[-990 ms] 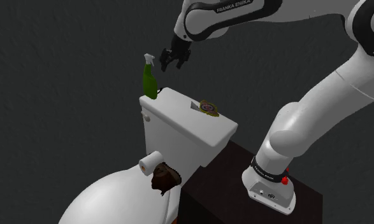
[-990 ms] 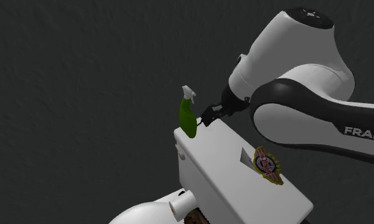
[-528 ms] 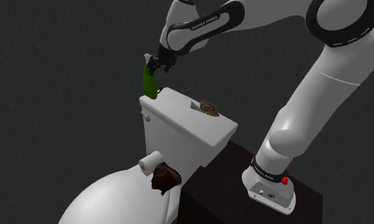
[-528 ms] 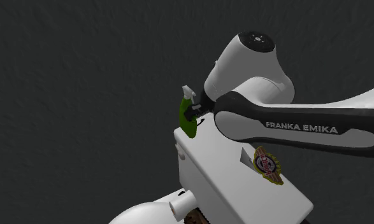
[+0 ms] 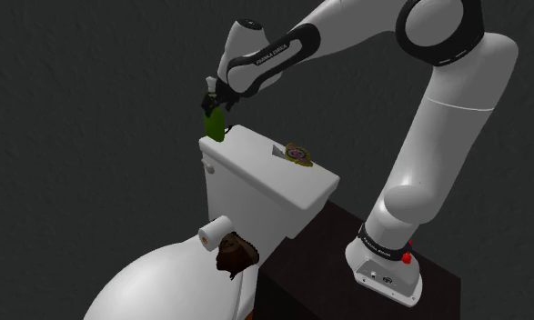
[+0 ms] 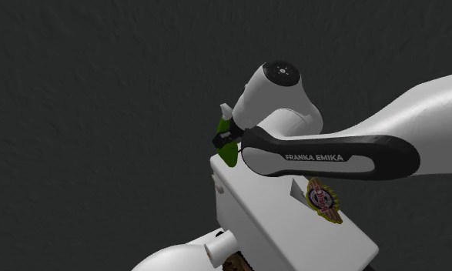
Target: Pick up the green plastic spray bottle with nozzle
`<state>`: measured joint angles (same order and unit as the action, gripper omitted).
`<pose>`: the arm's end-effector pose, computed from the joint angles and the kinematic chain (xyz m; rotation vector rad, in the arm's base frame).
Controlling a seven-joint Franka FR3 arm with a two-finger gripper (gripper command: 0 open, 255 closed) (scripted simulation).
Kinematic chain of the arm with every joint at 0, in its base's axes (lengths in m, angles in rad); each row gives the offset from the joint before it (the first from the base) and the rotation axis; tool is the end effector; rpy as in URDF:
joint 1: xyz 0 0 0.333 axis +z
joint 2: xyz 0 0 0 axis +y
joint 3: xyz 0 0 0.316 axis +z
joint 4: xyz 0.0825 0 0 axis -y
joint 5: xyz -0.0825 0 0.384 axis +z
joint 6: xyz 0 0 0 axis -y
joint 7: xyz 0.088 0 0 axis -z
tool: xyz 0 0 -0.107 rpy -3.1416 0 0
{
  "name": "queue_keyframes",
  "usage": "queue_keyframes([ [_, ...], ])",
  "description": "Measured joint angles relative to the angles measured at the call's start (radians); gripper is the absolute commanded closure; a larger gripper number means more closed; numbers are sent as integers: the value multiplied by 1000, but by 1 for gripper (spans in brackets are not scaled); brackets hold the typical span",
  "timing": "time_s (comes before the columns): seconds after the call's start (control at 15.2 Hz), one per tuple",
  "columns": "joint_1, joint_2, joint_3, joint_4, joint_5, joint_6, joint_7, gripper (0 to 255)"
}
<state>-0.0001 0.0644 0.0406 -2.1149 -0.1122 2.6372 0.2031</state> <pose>0.5905 0.0265 0.4340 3.0390 -0.1181 0.7168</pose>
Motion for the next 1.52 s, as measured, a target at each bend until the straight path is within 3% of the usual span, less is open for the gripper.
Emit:
queue_keyframes([
  [0.26, 0, 27, -2, -23, -10, 51, 9, 0],
  [0.33, 0, 29, -3, -26, -12, 55, 10, 255],
  [0.99, 1, 32, -2, -26, -14, 60, 12, 255],
  [1.52, -1, -9, 0, 18, 7, -26, -8, 255],
])
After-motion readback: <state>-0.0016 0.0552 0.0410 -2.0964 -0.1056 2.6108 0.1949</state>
